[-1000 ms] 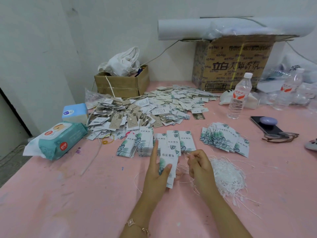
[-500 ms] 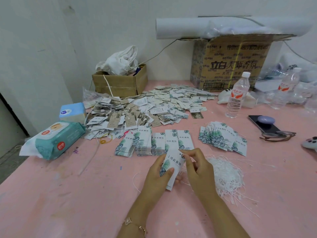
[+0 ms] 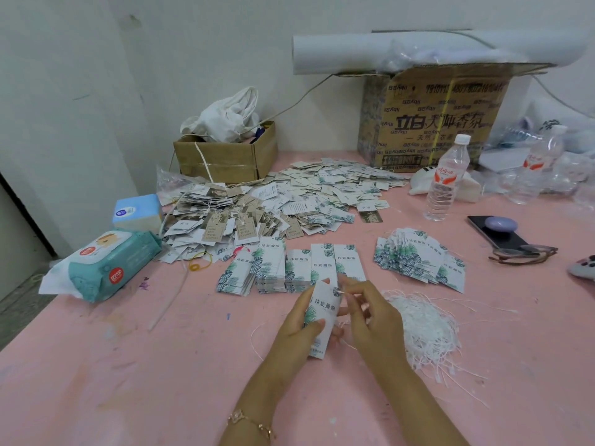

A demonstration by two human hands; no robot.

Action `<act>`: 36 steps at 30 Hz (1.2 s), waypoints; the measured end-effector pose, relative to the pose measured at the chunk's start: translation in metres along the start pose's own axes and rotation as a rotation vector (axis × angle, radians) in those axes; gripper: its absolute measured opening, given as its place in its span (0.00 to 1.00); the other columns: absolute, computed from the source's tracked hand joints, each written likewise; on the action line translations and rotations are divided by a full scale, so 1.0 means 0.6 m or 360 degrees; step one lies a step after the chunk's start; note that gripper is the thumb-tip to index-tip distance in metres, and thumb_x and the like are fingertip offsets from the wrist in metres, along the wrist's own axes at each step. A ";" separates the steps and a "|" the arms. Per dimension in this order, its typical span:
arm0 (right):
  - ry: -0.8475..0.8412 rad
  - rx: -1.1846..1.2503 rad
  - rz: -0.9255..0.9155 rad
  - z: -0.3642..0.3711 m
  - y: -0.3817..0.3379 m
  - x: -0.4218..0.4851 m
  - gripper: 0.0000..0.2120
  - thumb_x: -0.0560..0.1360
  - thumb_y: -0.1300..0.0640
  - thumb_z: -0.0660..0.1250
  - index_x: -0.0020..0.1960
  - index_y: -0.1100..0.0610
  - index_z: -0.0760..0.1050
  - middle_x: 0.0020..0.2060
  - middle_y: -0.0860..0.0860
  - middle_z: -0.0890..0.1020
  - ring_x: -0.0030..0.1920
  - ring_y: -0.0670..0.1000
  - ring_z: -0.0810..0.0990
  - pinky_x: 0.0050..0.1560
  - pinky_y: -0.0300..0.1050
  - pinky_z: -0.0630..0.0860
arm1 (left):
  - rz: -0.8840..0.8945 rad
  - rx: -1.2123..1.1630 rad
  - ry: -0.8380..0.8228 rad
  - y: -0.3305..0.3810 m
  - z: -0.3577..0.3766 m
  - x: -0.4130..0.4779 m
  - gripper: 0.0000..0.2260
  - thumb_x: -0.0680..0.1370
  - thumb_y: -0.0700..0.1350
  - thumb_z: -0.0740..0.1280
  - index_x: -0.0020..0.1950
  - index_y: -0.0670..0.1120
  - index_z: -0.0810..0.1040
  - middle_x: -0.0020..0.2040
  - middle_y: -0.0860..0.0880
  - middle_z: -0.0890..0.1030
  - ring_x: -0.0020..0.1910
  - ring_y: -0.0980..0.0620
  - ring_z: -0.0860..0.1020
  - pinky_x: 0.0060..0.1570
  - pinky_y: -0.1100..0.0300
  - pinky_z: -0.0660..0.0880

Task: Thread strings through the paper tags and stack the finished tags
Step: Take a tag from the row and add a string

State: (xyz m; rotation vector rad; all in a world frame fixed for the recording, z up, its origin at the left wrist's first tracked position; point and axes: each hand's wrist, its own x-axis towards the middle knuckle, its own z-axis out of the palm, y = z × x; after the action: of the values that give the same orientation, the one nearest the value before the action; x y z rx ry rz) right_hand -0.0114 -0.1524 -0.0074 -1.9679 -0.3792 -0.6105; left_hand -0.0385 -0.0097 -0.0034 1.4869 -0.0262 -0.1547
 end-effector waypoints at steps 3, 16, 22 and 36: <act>0.0195 0.0209 0.0130 -0.005 -0.006 0.008 0.09 0.78 0.61 0.63 0.43 0.48 0.73 0.40 0.43 0.81 0.40 0.42 0.79 0.40 0.31 0.72 | 0.0010 -0.0052 -0.0017 0.000 -0.002 0.001 0.31 0.82 0.34 0.55 0.59 0.75 0.70 0.56 0.58 0.83 0.50 0.56 0.83 0.48 0.57 0.78; 0.0062 0.0280 0.0302 -0.006 -0.002 0.010 0.09 0.78 0.56 0.65 0.40 0.47 0.73 0.25 0.46 0.67 0.27 0.43 0.64 0.28 0.34 0.61 | 0.0511 0.0398 0.0151 -0.013 0.012 0.001 0.21 0.85 0.43 0.56 0.71 0.66 0.64 0.60 0.61 0.79 0.50 0.59 0.80 0.43 0.67 0.75; -0.0145 0.0260 0.0226 0.001 0.003 0.003 0.07 0.76 0.57 0.63 0.39 0.49 0.71 0.25 0.44 0.69 0.26 0.43 0.65 0.29 0.33 0.63 | 0.0698 0.0652 0.0152 -0.016 0.015 -0.006 0.25 0.82 0.40 0.54 0.71 0.68 0.66 0.66 0.62 0.75 0.60 0.57 0.78 0.60 0.62 0.74; -0.0116 0.0353 0.0261 0.003 0.006 0.002 0.10 0.77 0.63 0.64 0.40 0.51 0.72 0.29 0.53 0.74 0.27 0.43 0.67 0.29 0.33 0.64 | 0.0725 0.0799 0.0015 -0.011 0.011 -0.008 0.22 0.84 0.40 0.54 0.73 0.63 0.65 0.69 0.62 0.73 0.65 0.58 0.75 0.65 0.57 0.72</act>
State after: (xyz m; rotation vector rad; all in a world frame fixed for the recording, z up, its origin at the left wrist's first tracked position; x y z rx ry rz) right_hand -0.0081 -0.1527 -0.0099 -1.7903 -0.3128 -0.3760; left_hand -0.0446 -0.0163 -0.0088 1.9384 -0.4184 0.2460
